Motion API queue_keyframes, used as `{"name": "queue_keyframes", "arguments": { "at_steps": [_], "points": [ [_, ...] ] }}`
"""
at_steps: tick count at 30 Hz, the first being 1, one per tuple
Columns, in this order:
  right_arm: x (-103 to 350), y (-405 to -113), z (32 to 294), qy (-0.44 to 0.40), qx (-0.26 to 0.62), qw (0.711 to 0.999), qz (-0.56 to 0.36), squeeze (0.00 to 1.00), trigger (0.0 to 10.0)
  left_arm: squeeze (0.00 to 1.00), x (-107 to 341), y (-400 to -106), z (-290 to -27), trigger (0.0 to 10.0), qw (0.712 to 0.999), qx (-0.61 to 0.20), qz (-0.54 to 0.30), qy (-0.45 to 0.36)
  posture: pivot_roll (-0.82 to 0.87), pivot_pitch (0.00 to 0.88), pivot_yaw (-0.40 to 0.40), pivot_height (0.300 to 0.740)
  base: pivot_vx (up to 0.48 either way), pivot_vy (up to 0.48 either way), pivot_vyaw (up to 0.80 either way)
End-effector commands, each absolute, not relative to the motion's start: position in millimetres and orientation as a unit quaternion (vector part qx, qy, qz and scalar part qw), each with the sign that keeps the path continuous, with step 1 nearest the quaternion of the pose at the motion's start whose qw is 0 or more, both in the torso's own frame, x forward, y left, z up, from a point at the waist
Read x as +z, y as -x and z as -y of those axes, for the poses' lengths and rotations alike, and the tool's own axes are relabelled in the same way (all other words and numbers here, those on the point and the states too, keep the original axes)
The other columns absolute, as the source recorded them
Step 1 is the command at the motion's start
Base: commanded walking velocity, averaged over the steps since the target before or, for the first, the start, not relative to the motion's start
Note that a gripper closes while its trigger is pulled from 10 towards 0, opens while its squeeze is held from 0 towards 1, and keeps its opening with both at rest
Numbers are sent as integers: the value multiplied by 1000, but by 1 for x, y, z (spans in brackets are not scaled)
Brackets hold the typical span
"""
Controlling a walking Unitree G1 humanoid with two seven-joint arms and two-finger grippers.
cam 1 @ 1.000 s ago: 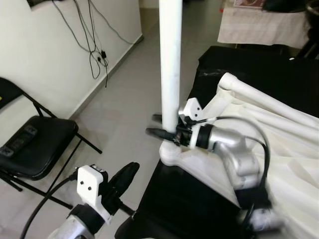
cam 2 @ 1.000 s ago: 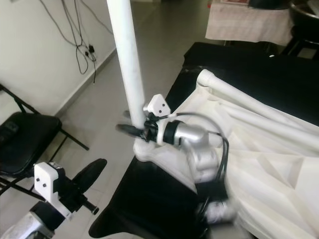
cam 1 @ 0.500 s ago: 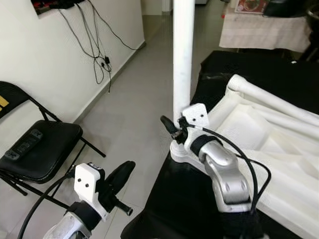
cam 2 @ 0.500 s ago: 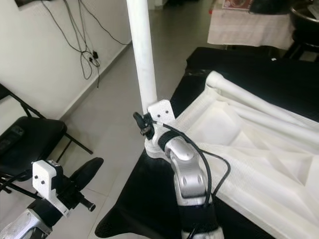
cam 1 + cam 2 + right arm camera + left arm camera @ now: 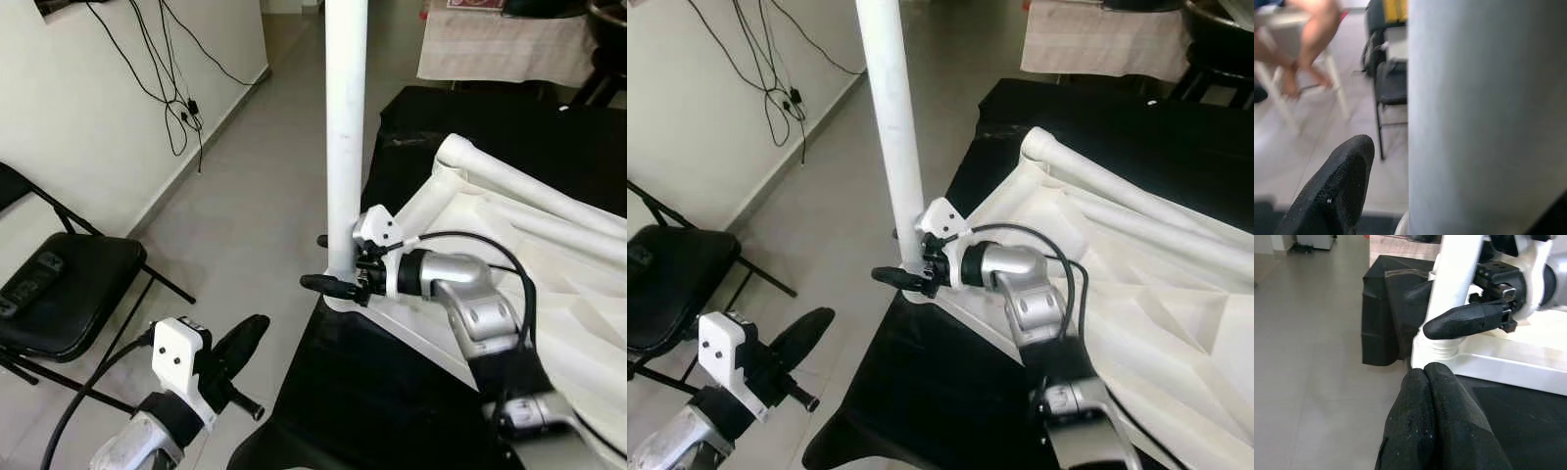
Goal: Building children table
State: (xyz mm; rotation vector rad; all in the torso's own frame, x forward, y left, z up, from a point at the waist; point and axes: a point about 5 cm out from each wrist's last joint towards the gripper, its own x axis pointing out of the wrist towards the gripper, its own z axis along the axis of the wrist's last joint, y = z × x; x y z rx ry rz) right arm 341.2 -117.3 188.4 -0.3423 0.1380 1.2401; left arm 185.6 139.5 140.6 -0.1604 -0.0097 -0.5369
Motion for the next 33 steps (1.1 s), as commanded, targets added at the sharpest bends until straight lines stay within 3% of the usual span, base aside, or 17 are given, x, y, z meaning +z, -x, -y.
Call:
{"name": "queue_keyframes", "arguments": {
  "at_steps": [1, 3, 4, 11, 18, 19, 20, 22, 23, 24, 25, 26, 28, 33],
  "points": [
    [183, -341, 101, 153, 618, 768, -70, 0, 9804, 0, 139, -182, -138, 10000, 961, -265, 2, 82, -27, 107, 28, 740, 0, 0, 0],
    [188, -346, 98, 143, 623, 766, -64, 0, 9333, 0, 139, -181, -137, 10000, 961, -265, 2, 82, -22, 108, 23, 740, 0, 0, 0],
    [194, -349, 96, 127, 628, 766, -59, 0, 0, 0, 139, -180, -136, 10000, 961, -265, 3, 82, -18, 111, 20, 740, 0, 0, 0],
    [198, -352, 103, 116, 657, 742, -64, 0, 0, 0, 141, -178, -133, 10000, 960, -266, 4, 83, -14, 127, 19, 740, 0, 0, 0],
    [194, -351, 116, 108, 648, 751, -63, 0, 0, 0, 141, -178, -133, 10000, 960, -268, 4, 84, -25, 132, 23, 740, 0, 0, 0],
    [192, -351, 124, 102, 625, 772, -55, 0, 0, 0, 141, -178, -133, 10000, 960, -268, 4, 84, -34, 134, 20, 740, 0, 0, 0],
    [192, -351, 124, 102, 625, 772, -55, 0, 0, 0, 141, -178, -133, 10000, 960, -268, 4, 84, -34, 134, 20, 740, 0, 0, 0],
    [182, -349, 135, 111, 551, 825, -55, 0, 0, 0, 141, -179, -135, 10000, 960, -267, 4, 83, -41, 138, 18, 740, 0, 0, 0],
    [182, -349, 135, 111, 551, 825, -55, 0, 0, 0, 141, -179, -135, 10000, 960, -267, 4, 83, -41, 138, 18, 740, 0, 0, 0],
    [160, -350, 145, 138, 343, 925, -84, 0, 0, 0, 141, -179, -139, 10000, 961, -263, 5, 78, -45, 135, 19, 740, 0, 0, 0],
    [160, -350, 145, 138, 343, 925, -84, 0, 0, 0, 141, -179, -139, 10000, 961, -263, 5, 78, -45, 135, 19, 740, 0, 0, 0],
    [152, -340, 152, 113, 179, 974, -84, 0, 0, 0, 141, -180, -142, 10000, 962, -262, 5, 76, -56, 135, 25, 740, 0, 0, 0],
    [142, -312, 141, 100, 122, 983, -99, 0, 0, 0, 141, -182, -146, 10000, 963, -260, 4, 73, -65, 133, 51, 740, 0, 0, 0],
    [143, -315, 126, 101, 165, 977, -89, 0, 0, 0, 140, -185, -147, 10000, 963, -262, 2, 70, -52, 114, 47, 740, 0, 0, 0]
  ]
}}
